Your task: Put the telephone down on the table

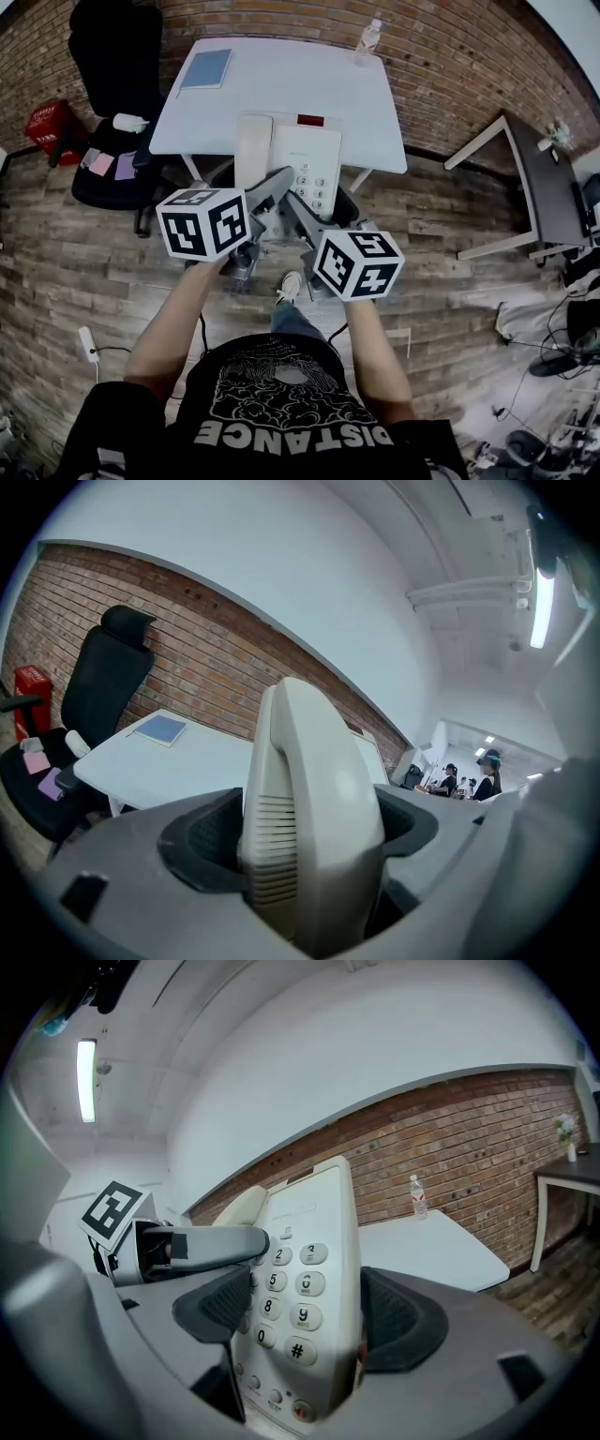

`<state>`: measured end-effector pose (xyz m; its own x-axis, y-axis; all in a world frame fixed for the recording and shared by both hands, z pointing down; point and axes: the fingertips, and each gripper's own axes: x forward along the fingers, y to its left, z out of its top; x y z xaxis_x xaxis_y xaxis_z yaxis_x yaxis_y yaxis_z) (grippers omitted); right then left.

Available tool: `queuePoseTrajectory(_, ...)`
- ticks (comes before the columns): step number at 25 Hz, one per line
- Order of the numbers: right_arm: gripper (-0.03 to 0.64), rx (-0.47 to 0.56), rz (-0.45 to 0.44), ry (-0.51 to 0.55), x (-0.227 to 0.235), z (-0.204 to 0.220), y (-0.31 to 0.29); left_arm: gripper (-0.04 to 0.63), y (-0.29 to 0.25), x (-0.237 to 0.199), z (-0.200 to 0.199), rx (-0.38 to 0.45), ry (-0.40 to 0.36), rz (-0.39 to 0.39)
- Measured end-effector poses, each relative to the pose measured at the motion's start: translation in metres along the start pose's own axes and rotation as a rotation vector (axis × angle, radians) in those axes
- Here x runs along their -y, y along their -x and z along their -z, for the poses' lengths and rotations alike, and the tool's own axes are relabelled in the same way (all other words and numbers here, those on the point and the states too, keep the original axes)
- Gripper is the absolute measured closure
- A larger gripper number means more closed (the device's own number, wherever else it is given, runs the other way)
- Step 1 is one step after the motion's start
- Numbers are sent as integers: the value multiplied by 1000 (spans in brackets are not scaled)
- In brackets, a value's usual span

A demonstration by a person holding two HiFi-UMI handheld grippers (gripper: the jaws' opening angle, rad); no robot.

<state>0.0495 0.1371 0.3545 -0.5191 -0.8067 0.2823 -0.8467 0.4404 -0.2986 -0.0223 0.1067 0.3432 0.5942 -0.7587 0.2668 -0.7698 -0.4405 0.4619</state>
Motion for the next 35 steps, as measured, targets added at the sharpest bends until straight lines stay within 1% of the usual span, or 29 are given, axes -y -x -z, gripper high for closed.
queuePoseTrajectory(9,270,-29,-7,-19,91,-47,-59,187,-112,-7,-37,-24,19,-12)
queuePoseTrajectory(17,270,-48,-24,-29,143,-71,-98,187,-176,-18,-57,-34,36,-35)
queuePoseTrajectory(28,270,-67,-69,-34,172,-87,-144,187,-219,-44,-76,-30,46,-81)
queuePoseTrajectory(35,270,-76,-83,-33,179,-96,-188,187,-242,-77,-94,-28,54,-95)
